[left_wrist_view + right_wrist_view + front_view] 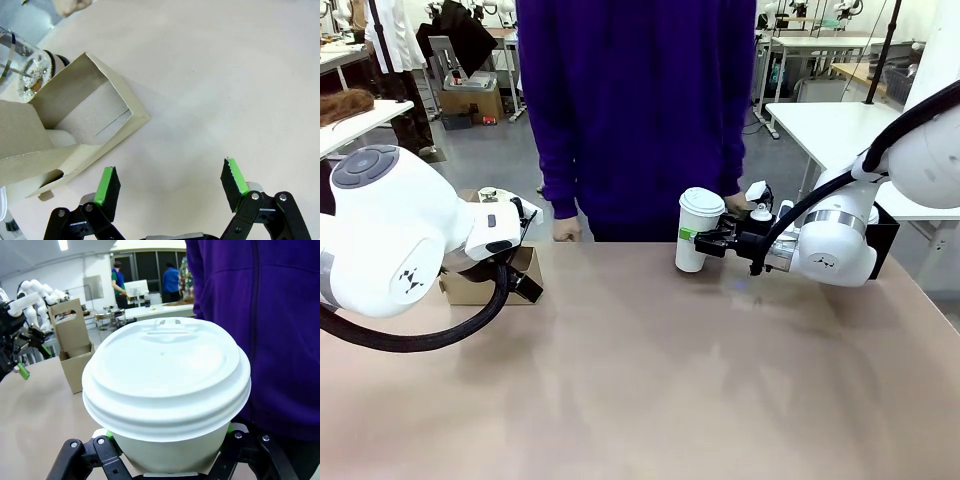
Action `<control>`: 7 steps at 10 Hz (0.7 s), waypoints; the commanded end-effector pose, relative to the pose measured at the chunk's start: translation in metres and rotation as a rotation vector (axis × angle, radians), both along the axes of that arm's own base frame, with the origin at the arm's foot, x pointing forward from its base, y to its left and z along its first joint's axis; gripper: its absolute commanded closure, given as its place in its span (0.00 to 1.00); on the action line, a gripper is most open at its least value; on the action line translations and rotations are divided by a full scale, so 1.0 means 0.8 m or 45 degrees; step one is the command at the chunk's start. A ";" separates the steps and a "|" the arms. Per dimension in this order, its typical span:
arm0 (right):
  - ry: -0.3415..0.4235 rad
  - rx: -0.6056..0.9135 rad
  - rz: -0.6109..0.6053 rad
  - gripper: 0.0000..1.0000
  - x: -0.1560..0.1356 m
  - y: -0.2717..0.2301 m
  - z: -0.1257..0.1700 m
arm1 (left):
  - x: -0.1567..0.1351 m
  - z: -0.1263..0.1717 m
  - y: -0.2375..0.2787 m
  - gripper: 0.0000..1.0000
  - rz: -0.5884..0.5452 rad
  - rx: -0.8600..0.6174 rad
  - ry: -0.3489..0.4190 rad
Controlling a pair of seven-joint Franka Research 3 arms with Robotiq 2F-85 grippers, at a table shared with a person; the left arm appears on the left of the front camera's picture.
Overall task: Pour a drink into a cup and package it in a carrier.
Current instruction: When a person places the Paper Cup Lid on the 600 ml Paper Cup , lift the 600 ml Paper Cup.
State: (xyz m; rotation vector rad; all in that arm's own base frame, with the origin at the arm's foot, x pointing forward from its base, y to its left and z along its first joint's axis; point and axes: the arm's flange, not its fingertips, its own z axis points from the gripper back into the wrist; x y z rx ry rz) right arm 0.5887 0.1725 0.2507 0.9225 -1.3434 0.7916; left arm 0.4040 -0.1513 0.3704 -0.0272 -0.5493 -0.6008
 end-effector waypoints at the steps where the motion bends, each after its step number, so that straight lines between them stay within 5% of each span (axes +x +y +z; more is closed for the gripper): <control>1: -0.008 0.009 0.000 0.20 -0.003 0.004 0.009 | 0.000 0.000 0.000 0.00 -0.002 -0.001 -0.001; 7: -0.008 0.009 0.000 0.20 -0.003 0.004 0.009 | 0.000 0.000 0.000 0.00 -0.002 -0.001 -0.001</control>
